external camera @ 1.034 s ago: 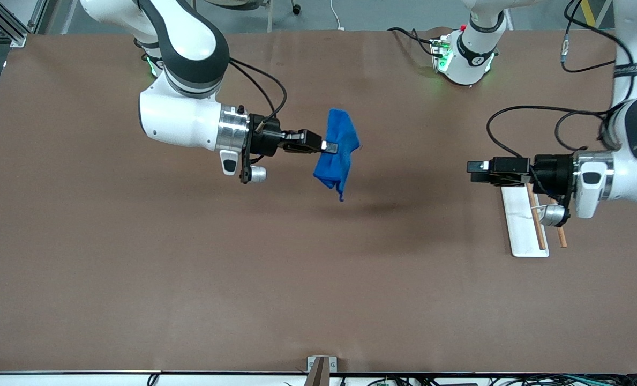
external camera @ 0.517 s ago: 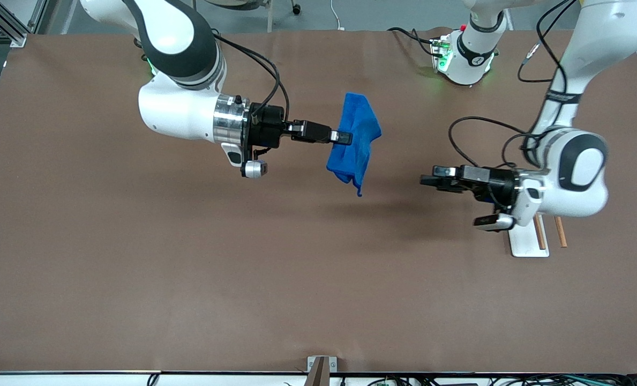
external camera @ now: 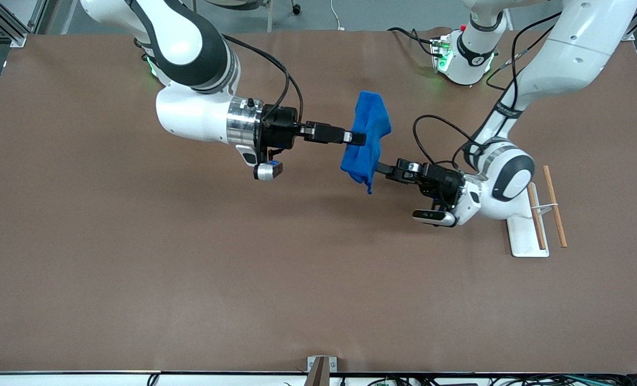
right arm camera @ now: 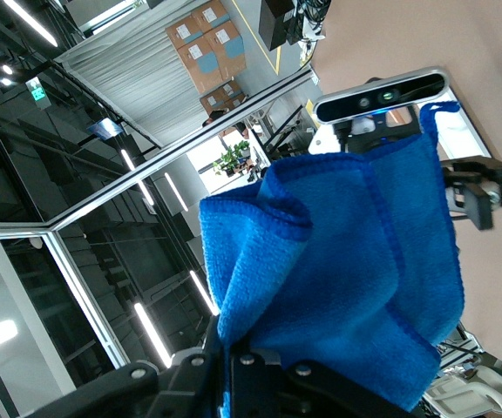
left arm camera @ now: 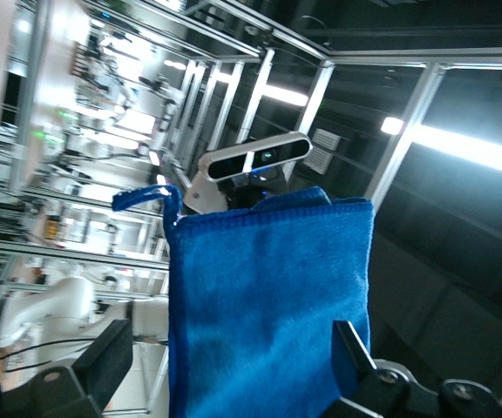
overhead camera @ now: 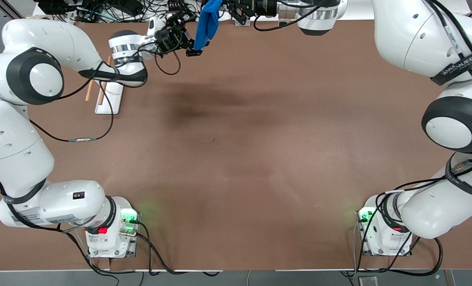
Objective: Right arm passes towel to left arm to hang
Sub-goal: 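Grasp the hanging towel with the left gripper beside the right gripper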
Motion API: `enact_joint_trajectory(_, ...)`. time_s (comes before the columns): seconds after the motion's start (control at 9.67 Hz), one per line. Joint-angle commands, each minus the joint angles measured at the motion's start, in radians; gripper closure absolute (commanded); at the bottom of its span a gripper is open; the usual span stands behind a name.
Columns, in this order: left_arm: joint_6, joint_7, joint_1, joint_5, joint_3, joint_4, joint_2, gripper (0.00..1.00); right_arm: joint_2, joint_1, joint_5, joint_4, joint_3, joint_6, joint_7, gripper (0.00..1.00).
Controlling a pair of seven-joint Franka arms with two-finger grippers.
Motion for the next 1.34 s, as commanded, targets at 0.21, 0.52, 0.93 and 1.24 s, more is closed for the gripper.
enact_joint_trajectory(0.21, -0.043, 0.031, 0.026, -0.054, -0.047, -0.038, 0.022, 0.19, 0.017, 0.001, 0.029, 0.029, 0.002, 0.014, -0.024, 1.00)
enact_joint_trajectory(0.52, -0.125, 0.011, 0.084, -0.048, -0.046, -0.053, 0.023, 0.62, 0.017, 0.001, 0.028, 0.029, 0.002, 0.013, -0.024, 1.00)
enact_joint_trajectory(0.93, -0.143, -0.011, 0.116, -0.045, -0.046, -0.053, 0.019, 0.99, 0.017, -0.012, 0.016, 0.029, 0.002, 0.010, -0.025, 0.97)
enact_joint_trajectory(1.24, -0.141, -0.110, 0.152, -0.045, -0.046, -0.041, -0.010, 1.00, 0.000, -0.054, -0.169, -0.043, -0.002, 0.001, -0.017, 0.00)
